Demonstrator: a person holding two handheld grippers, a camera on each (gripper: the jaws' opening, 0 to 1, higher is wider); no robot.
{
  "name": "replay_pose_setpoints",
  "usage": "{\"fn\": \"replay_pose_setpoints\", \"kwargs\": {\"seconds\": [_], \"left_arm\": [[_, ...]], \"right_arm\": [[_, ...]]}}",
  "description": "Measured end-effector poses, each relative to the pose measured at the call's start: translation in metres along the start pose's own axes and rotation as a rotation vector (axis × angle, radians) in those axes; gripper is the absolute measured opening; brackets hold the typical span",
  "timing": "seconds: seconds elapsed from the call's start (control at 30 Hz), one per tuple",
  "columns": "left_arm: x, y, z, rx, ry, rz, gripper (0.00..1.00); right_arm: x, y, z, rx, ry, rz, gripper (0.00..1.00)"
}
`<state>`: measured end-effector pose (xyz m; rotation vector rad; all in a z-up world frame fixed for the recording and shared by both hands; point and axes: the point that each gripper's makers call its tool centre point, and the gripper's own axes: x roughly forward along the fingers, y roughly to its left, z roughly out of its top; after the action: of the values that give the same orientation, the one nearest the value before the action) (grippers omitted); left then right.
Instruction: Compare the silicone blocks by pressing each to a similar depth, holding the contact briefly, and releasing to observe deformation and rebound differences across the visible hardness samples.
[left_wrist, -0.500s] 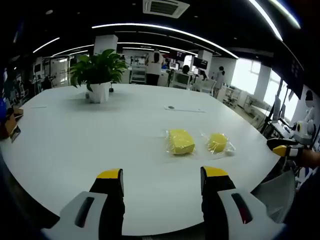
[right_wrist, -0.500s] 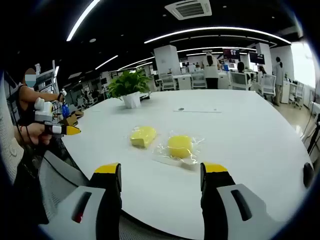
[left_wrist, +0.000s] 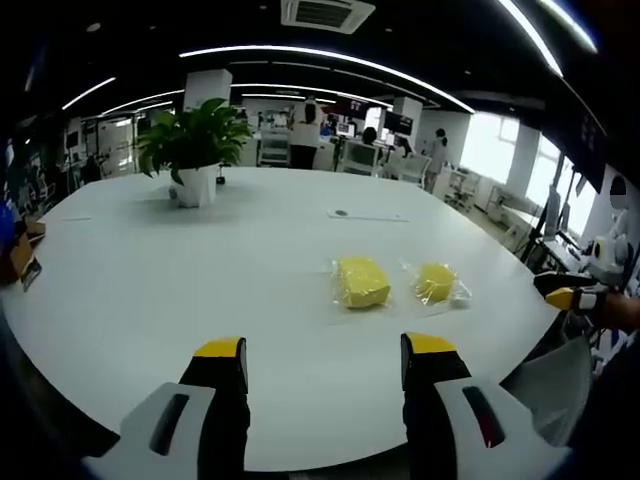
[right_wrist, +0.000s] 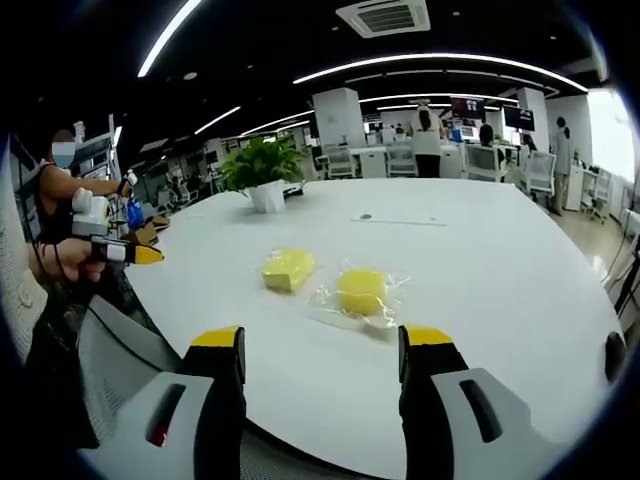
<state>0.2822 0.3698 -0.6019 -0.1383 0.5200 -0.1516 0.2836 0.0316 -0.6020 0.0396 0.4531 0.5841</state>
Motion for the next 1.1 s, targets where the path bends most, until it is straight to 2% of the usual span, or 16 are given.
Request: {"fn": "replay_pose_setpoints", "kwargs": {"seconds": [0.47,0.77,1.1], "left_arm": [[-0.001,-0.002,0.000,0.008,0.006,0.000,0.60],[0.006,-0.007,0.009,-0.004,-0.001,-0.016,0.61],[0.016,-0.010,0.023,-0.082,-0.016,-0.049,0.61]], "right_arm": [[-0.002,-0.002,0.000,0.003,-0.006,-0.007,0.59],[-0.003,-0.006,-0.002,0.015,-0.004,-0.018,0.59],[-0.001,-0.011,-0.002,0.023,-0.001,-0.026,0.59]]}}
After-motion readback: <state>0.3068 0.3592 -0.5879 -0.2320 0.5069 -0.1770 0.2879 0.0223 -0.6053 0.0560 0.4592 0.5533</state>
